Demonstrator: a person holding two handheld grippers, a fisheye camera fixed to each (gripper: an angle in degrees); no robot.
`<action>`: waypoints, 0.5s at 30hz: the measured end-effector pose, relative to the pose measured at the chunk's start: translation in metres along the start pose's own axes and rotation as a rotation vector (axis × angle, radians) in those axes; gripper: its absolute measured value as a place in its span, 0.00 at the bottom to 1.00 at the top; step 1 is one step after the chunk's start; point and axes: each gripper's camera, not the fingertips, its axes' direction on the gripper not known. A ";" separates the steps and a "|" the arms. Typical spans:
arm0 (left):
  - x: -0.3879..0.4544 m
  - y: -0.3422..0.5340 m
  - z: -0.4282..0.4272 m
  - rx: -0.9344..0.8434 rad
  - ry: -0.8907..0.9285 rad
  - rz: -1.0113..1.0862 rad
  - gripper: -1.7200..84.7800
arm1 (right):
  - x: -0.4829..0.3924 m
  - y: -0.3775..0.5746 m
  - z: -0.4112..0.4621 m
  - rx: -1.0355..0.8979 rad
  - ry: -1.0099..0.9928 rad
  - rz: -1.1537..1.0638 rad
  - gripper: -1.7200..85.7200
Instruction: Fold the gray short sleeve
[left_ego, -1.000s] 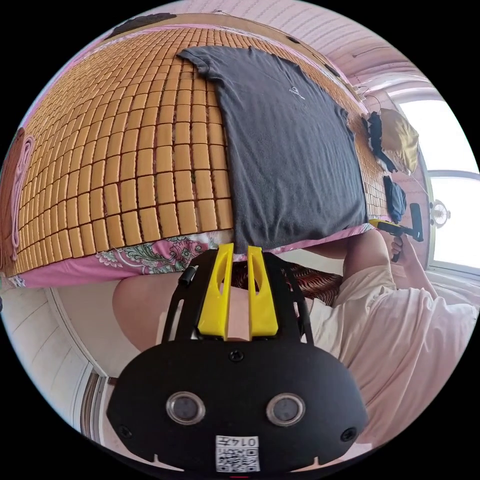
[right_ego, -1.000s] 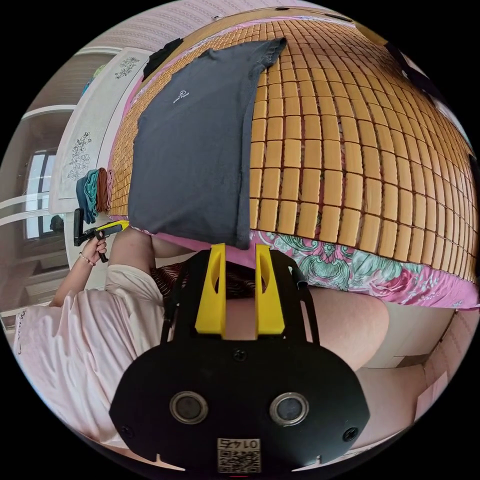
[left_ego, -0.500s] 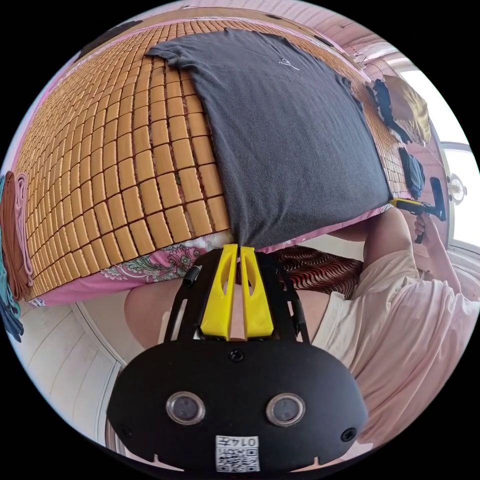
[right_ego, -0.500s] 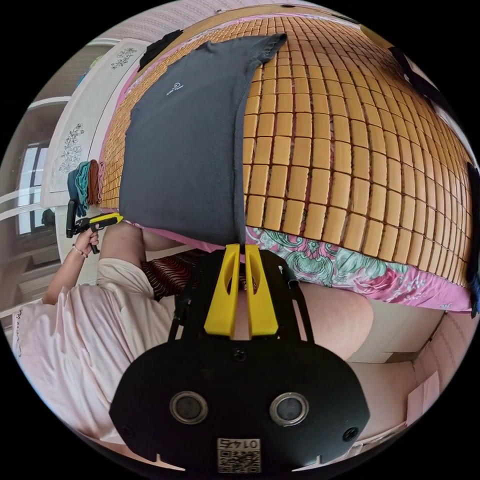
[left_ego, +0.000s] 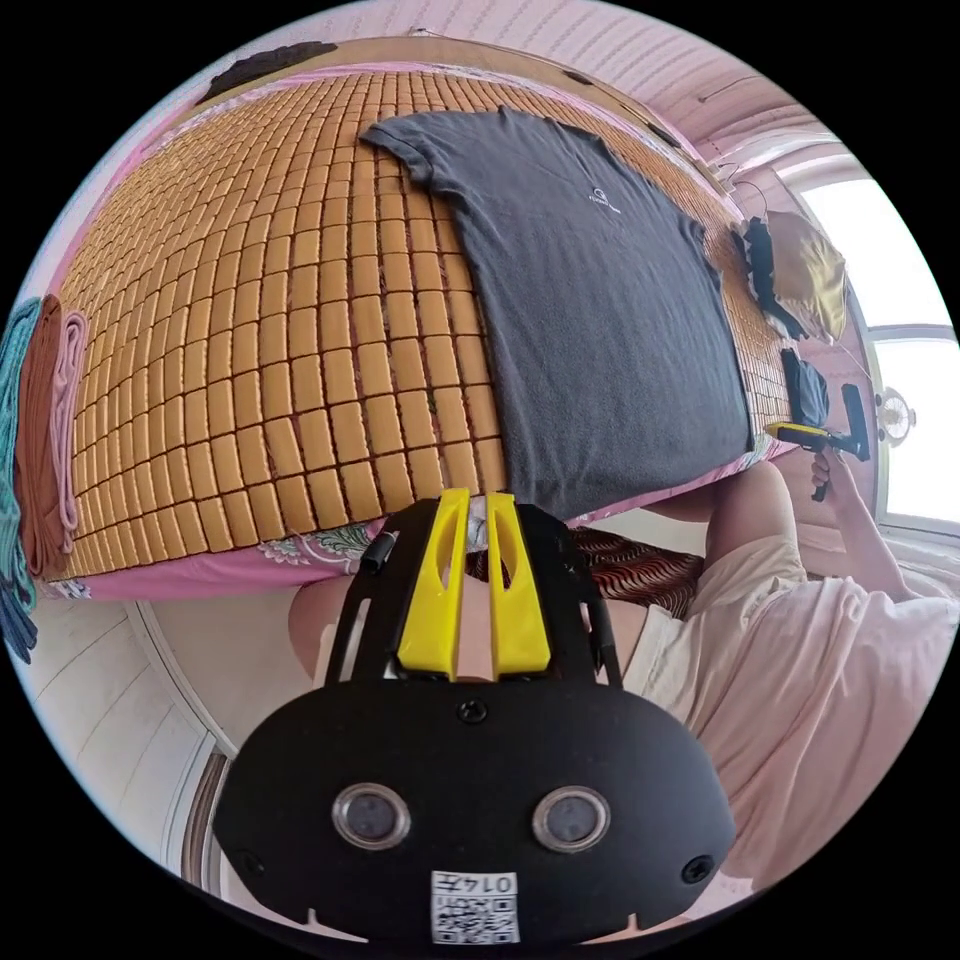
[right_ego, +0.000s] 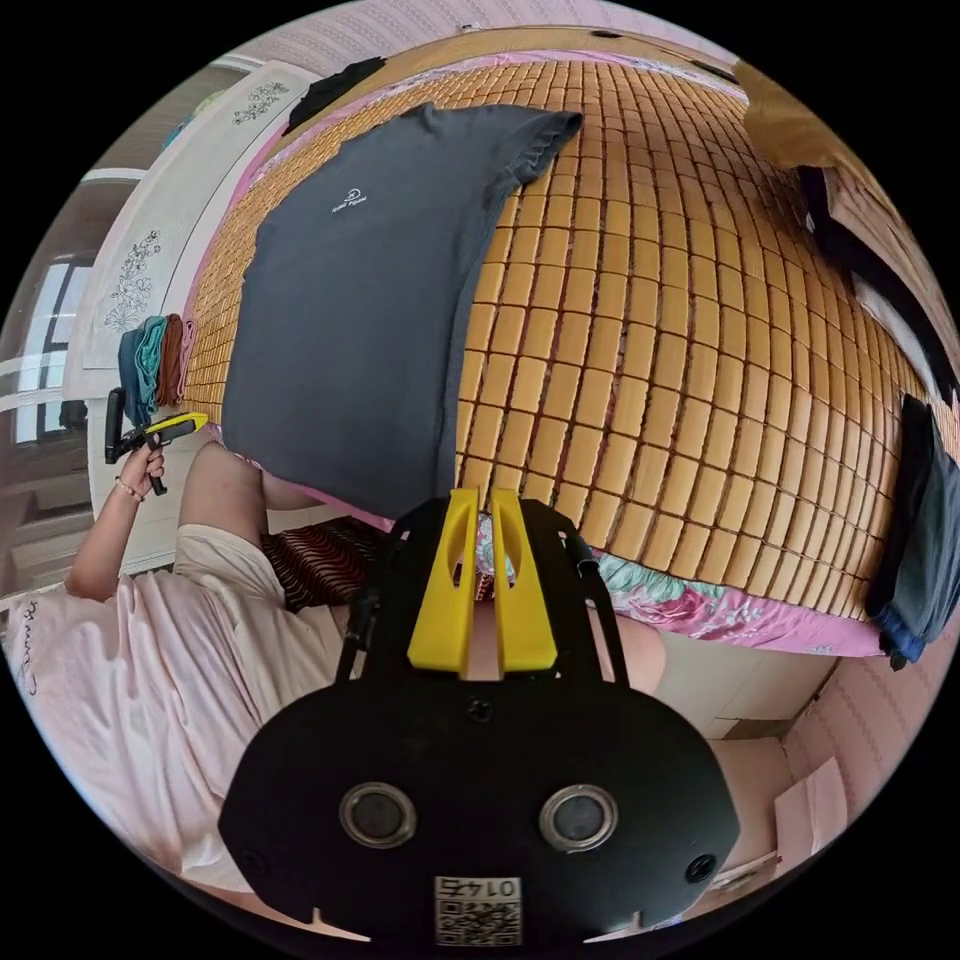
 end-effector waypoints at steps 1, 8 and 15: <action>-0.007 -0.009 -0.009 0.029 0.003 -0.015 0.06 | -0.005 -0.009 -0.005 0.029 0.018 -0.013 0.04; -0.024 -0.105 -0.054 0.220 -0.007 -0.045 0.04 | -0.042 -0.098 -0.031 0.178 0.145 -0.100 0.03; -0.033 -0.233 -0.071 0.289 -0.041 -0.067 0.02 | -0.049 -0.195 -0.038 0.237 0.230 -0.025 0.05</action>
